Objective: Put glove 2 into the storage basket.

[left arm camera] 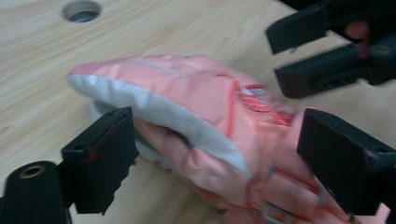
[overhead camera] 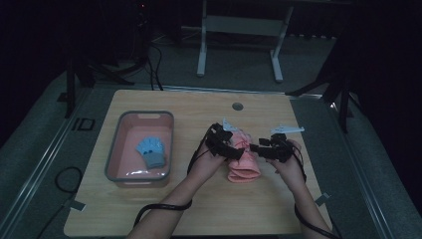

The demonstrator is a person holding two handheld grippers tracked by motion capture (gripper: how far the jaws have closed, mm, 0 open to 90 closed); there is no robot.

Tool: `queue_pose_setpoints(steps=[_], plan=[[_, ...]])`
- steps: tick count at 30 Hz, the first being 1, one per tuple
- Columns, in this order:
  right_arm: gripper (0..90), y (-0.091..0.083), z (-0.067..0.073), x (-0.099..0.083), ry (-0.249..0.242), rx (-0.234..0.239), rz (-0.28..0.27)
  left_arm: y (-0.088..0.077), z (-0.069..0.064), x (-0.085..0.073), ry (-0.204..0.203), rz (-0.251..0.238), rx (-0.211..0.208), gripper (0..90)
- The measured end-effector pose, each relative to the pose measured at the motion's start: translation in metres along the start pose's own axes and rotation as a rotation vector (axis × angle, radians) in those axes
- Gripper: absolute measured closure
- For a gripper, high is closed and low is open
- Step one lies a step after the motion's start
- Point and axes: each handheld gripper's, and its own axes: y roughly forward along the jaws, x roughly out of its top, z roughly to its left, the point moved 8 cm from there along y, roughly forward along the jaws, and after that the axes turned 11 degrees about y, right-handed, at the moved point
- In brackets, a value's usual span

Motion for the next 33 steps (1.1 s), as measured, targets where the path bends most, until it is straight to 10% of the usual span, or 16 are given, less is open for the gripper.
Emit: queue_pose_setpoints(steps=[7,12,17,26,33], plan=[[34.4,0.018,-0.005,-0.013,0.111,0.036,0.059,0.019,0.006,-0.021,-0.124,0.078,0.005,13.1],[34.4,0.034,-0.012,-0.027,0.225,0.054,0.155,0.036,0.008,-0.043,-0.291,0.09,-0.116,13.3],[45.2,0.043,-0.015,-0.034,0.32,0.121,0.205,0.041,0.002,-0.045,-0.357,0.05,-0.246,34.7],[74.2,0.041,-0.001,-0.03,0.234,0.068,0.179,0.036,0.002,-0.045,-0.381,0.025,-0.297,64.1],[76.1,0.03,0.009,-0.02,0.24,0.065,0.154,0.018,0.003,-0.034,-0.346,0.036,-0.296,67.2]])
